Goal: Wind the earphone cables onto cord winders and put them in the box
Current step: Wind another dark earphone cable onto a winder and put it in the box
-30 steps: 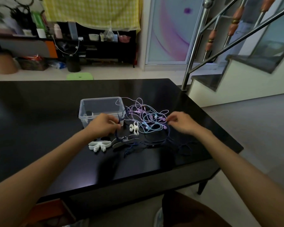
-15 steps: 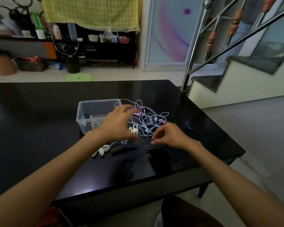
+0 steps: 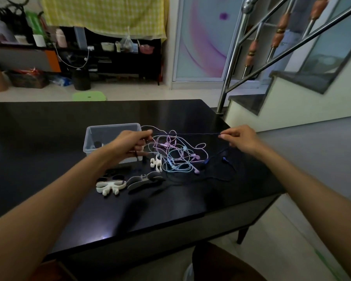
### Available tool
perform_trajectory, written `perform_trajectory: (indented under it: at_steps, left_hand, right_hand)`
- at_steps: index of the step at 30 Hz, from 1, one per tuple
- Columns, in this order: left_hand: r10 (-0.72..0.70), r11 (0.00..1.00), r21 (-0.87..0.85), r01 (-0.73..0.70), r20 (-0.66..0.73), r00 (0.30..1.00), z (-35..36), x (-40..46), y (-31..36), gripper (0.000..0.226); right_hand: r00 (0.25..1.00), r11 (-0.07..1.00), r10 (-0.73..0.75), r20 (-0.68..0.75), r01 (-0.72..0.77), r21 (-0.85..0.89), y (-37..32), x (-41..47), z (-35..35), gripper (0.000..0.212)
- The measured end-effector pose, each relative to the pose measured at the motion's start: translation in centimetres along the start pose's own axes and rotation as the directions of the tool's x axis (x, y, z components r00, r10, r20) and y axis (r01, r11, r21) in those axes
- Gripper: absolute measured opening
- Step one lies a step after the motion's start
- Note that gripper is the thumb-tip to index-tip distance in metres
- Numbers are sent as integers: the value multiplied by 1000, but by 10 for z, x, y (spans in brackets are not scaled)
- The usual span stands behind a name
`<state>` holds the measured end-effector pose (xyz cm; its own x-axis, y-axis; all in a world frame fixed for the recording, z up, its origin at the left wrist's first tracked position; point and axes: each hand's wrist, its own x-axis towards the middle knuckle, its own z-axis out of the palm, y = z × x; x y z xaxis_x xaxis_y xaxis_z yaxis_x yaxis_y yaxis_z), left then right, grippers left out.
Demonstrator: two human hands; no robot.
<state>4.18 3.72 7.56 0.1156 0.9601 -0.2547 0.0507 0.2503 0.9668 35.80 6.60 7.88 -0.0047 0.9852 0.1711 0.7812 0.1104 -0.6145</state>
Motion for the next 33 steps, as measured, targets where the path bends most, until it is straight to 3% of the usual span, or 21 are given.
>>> perform_trajectory:
  at_steps: [3,5,10,12,15,17,20,25,27,28,30,31,33]
  left_hand:
    - [-17,987,158,41,-150,989,-22,-6,-3,27]
    - [-39,964,252,84,-178,983,-31,-9,-6,31]
    - [-122,976,181,122,-14,992,-32,-15,-15,31]
    - [-115,967,222,121,-39,993,-31,-17,-19,31]
    - [-74,949,291,123,-174,982,-41,-23,-24,30]
    - [-46,950,292,108,-211,976,-50,-27,-27,31]
    - [-31,961,264,79,-180,983,-52,-33,-27,29]
    - [-26,977,210,41,-75,997,-32,-32,-15,25]
    - [-18,985,173,28,-62,998,-29,-33,-8,26]
    - [-20,988,154,26,-46,999,-28,-33,-5,27]
    - [-22,991,131,21,6,1000,-25,-36,0,26]
    - [-21,992,128,16,32,999,-23,-38,2,26]
    - [-8,988,152,-1,60,998,-20,-43,5,26]
  right_hand:
    - [963,989,143,-230,-146,6,23,1,0,21]
    - [932,975,211,-294,-221,-2,32,0,1,21]
    - [950,945,280,-137,-298,-138,34,2,15,16]
    - [928,943,312,-203,-329,-53,31,4,15,14]
    - [830,913,409,-380,-377,157,31,6,-7,18]
    - [788,881,472,-397,-397,259,34,3,-24,20]
    - [790,851,516,-331,-427,307,39,-3,-31,19]
    - [869,864,488,-84,-466,191,30,-10,-11,20]
    - [872,871,488,-24,-486,76,22,-7,-11,27]
    - [875,874,483,29,-480,-82,15,-6,-12,34]
    - [895,830,427,127,-332,-449,-6,-5,-10,57]
    - [926,835,339,164,-217,-505,-20,-6,-4,68]
    - [963,926,76,260,29,-375,-58,-15,17,79]
